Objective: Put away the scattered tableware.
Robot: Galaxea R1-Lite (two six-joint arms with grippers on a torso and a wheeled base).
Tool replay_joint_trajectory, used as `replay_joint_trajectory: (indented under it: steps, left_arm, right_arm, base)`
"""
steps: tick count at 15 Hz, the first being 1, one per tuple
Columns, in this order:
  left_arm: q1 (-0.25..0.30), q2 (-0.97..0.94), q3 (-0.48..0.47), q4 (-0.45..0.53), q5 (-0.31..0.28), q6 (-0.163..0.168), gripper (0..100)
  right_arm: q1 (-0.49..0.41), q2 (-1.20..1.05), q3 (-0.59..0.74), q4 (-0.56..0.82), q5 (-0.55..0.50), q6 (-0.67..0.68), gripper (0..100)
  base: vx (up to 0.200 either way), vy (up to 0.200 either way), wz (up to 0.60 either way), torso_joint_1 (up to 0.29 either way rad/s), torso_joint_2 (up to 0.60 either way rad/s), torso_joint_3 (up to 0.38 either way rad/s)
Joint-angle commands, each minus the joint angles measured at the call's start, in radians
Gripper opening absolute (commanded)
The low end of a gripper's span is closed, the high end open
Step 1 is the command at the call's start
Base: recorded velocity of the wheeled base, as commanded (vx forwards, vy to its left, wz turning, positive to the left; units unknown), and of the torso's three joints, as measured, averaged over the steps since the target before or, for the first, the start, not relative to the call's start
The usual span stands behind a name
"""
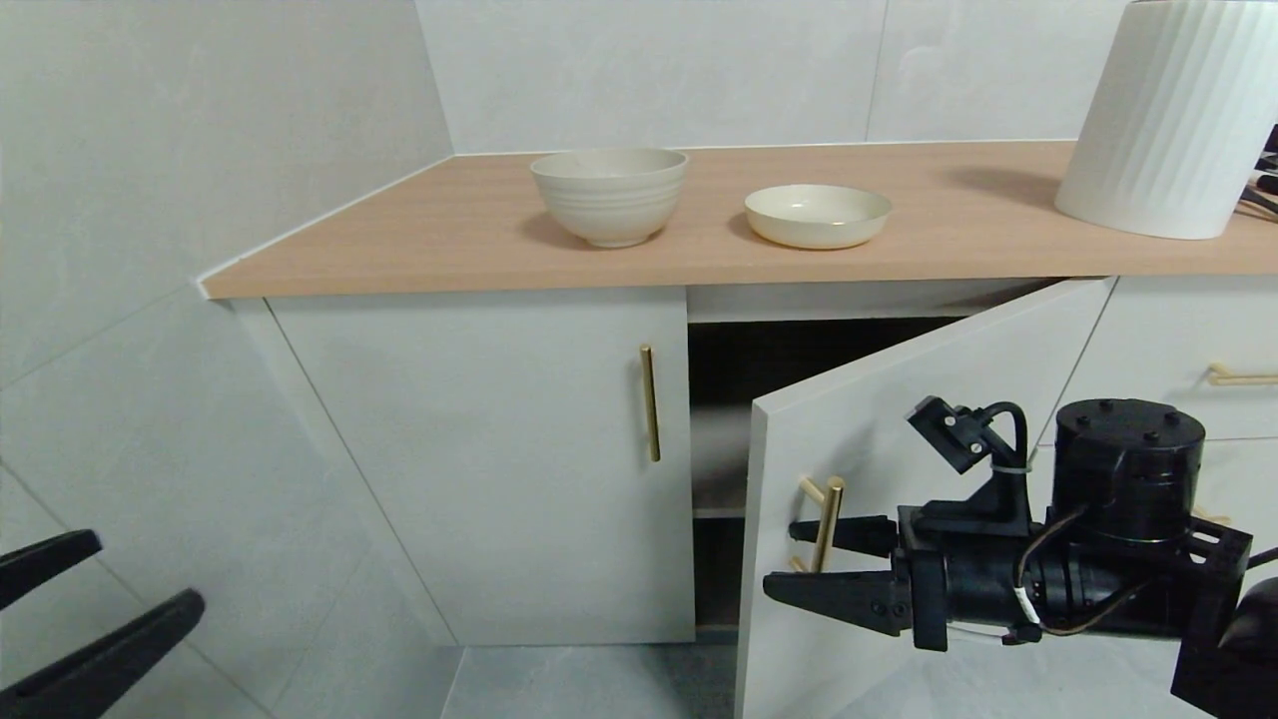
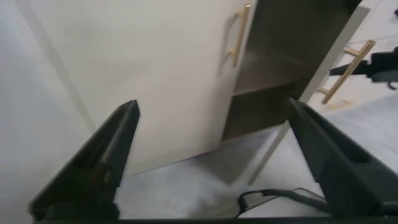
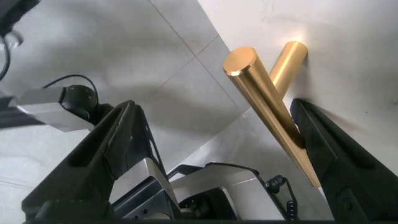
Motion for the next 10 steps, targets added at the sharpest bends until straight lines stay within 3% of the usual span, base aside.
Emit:
replay_joint_trajectory:
  steps: [1, 2, 8, 10]
  left_arm:
    - [-0.077, 0.202, -0.009, -0.089, -0.013, -0.017, 0]
    - [-0.095, 0.265, -0.026, -0.138, -0.014, -0.033, 0]
    - [-0.215, 0.596, -0.063, -0.403, -0.016, -0.04, 0]
    - [-0.264, 0.753, -0.052, -0.535, -0.014, -0.048, 0]
  right_arm:
    - [0.0, -0.004, 0.0, -0.004, 0.001, -0.001, 100]
    - [0.0, -0.004, 0.0, -0.004, 0.001, -0.001, 100]
    - [0.0, -0.002, 0.008, -0.004, 0.001, -0.002, 100]
    - [0.0, -0.002, 0.011, -0.004, 0.003, -0.004, 100]
  base:
    - [0.0, 0.0, 0.0, 0.0, 0.0, 0.0]
    - [0.0, 0.0, 0.0, 0.0, 0.0, 0.0]
    - [0.0, 0.0, 0.0, 0.0, 0.0, 0.0]
    - [0.0, 0.0, 0.0, 0.0, 0.0, 0.0]
